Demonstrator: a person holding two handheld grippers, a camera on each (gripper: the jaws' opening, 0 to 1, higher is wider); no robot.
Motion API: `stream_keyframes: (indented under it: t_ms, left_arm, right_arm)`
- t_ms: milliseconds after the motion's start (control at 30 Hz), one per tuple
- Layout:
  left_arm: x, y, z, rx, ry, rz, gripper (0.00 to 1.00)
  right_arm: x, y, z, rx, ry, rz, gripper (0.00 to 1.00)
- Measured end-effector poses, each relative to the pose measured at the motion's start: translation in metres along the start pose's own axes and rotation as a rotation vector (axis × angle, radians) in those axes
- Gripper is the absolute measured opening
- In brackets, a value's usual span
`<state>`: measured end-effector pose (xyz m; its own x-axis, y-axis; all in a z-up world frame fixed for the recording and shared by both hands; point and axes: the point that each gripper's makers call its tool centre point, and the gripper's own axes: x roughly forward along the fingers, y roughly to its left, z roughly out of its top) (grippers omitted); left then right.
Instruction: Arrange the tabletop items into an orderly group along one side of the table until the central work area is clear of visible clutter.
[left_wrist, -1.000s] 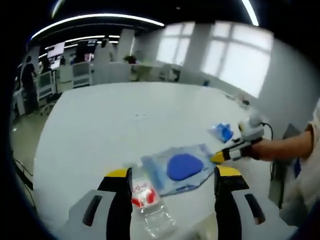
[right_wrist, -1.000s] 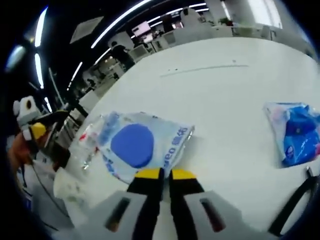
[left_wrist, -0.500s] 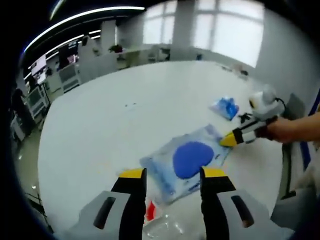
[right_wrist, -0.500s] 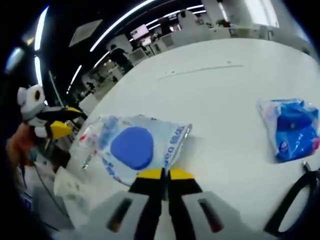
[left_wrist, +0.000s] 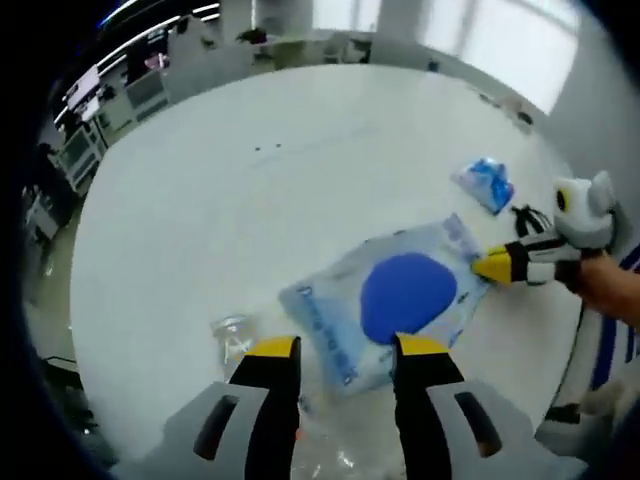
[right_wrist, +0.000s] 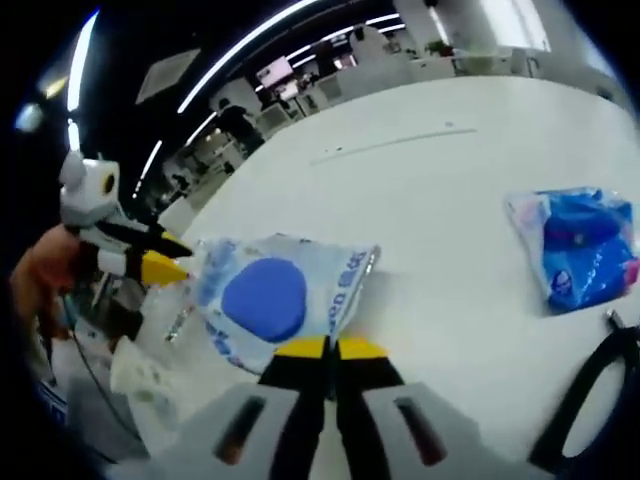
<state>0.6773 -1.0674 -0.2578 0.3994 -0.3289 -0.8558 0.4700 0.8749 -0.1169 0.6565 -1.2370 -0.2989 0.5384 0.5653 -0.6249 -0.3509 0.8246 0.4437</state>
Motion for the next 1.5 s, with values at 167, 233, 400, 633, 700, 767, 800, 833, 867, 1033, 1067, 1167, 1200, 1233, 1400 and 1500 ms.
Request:
stream_keyframes:
  t_ms: [167,233,400,633,700,767,800,833,867,1033,1067,1167,1200,1233,1400,1500]
  left_arm:
    - [0.009,0.003,0.002,-0.032,0.04,0.018,0.27]
    - [0.011,0.006,0.002,-0.048,0.059,0.032,0.25]
    - [0.015,0.008,-0.002,-0.059,0.095,0.045,0.24]
    - [0.023,0.007,-0.002,-0.073,0.122,0.047,0.21]
    - [0.023,0.009,-0.002,-0.089,0.123,0.047,0.21]
    - [0.023,0.012,-0.003,-0.098,0.127,0.052,0.2]
    - [0.024,0.013,-0.005,-0.093,0.133,0.056,0.2]
    - [0.024,0.011,-0.006,-0.087,0.137,0.052,0.19]
    - [0.026,0.01,-0.008,-0.082,0.147,0.046,0.18]
    - [0.029,0.012,-0.008,-0.067,0.151,0.055,0.1]
    - [0.03,0.013,-0.008,-0.063,0.154,0.059,0.09]
    - [0.033,0.015,-0.015,-0.056,0.181,0.065,0.04]
    - [0.033,0.016,-0.017,-0.052,0.184,0.066,0.03]
    - [0.032,0.016,-0.016,-0.06,0.18,0.066,0.02]
    - [0.033,0.016,-0.015,-0.065,0.17,0.068,0.0]
    - [0.032,0.016,-0.015,-0.079,0.157,0.06,0.0]
  right_arm:
    - [0.0,0.0,0.0,0.013,-0.01,0.011,0.0]
    - [-0.001,0.0,0.0,0.018,-0.015,0.014,0.0]
    - [-0.001,0.0,0.0,0.028,-0.022,0.019,0.0]
    - [0.0,-0.001,-0.001,0.033,-0.03,0.025,0.0]
    - [0.0,-0.001,0.0,0.036,-0.03,0.027,0.0]
    - [0.0,-0.002,0.0,0.035,-0.03,0.028,0.0]
    - [0.001,-0.002,0.0,0.033,-0.031,0.028,0.0]
    - [0.001,-0.003,0.0,0.035,-0.031,0.029,0.0]
    - [0.001,-0.003,0.0,0.038,-0.033,0.029,0.0]
    - [0.001,-0.003,0.0,0.04,-0.033,0.029,0.0]
    - [0.001,-0.003,-0.001,0.039,-0.034,0.03,0.0]
    - [0.001,-0.004,-0.001,0.038,-0.032,0.03,0.0]
    - [0.001,-0.004,-0.001,0.037,-0.032,0.029,0.0]
    - [0.001,-0.004,-0.001,0.036,-0.032,0.029,0.0]
    - [0.0,-0.003,-0.001,0.027,-0.027,0.032,0.0]
    - [-0.001,-0.002,0.001,0.023,-0.026,0.034,0.0]
